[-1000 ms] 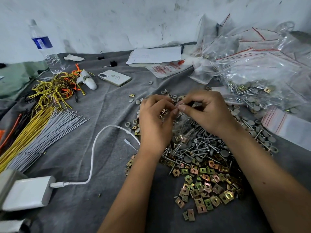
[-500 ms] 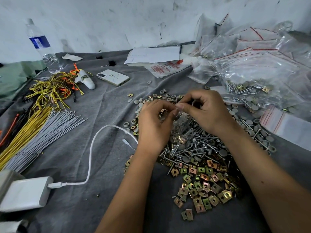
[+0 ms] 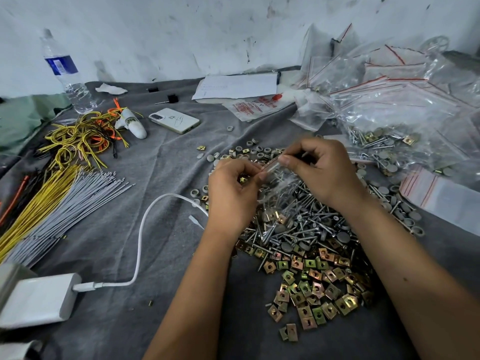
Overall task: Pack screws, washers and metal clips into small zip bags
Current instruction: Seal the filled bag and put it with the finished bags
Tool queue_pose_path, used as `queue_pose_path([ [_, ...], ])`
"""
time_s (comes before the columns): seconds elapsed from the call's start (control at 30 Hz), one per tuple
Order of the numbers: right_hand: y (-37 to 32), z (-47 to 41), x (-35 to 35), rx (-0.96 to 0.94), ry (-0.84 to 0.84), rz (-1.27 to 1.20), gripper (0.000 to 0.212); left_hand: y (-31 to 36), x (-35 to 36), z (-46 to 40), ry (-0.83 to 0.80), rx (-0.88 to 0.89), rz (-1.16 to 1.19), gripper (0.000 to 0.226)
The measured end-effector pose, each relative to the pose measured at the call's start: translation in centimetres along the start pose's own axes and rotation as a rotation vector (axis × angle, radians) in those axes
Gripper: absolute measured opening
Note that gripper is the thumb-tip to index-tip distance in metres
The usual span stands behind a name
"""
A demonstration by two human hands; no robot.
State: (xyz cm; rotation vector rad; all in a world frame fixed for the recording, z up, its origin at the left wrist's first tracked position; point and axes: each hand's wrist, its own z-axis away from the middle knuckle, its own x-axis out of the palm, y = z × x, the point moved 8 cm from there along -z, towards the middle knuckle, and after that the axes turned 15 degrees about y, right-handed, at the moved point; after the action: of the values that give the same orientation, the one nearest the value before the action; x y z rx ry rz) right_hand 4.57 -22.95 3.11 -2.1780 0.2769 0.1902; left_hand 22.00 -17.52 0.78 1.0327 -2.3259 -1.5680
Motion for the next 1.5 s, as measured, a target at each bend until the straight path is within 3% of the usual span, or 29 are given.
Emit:
queue_pose_path([
  [0.17, 0.5, -0.5, -0.9, 0.042, 0.063, -0.033, 0.017, -0.9, -0.6, 0.0, 0.038, -0.142, 0.035, 0.005],
  [0.57, 0.8, -0.8, -2.1, 0.088, 0.155, -0.065, 0.011, -1.1, -1.2, -0.1, 0.065, -0.180, 0.116, 0.011],
  [0.73, 0.9, -0.6, -1.4, 0.121, 0.050, -0.072, 0.004, -1.1, -1.2, -0.1, 0.053, -0.170, 0.141, 0.021],
  [0.87, 0.1, -0.5, -1.2, 0.069, 0.024, -0.078, 0.012, -1.2, -1.0, -0.1, 0.044, -0.155, 0.129, 0.007],
  [1.13, -0.1, -0.1, -0.4, 0.058, -0.031, -0.117, 0.002, -0.3, -0.2, 0.0, -0.020, -0.023, 0.175, 0.015],
  [1.5, -0.5, 0.2, 0.6, -0.017, -0.110, -0.078, 0.009, 0.2, 0.3, 0.4, -0.061, 0.018, 0.166, 0.007],
])
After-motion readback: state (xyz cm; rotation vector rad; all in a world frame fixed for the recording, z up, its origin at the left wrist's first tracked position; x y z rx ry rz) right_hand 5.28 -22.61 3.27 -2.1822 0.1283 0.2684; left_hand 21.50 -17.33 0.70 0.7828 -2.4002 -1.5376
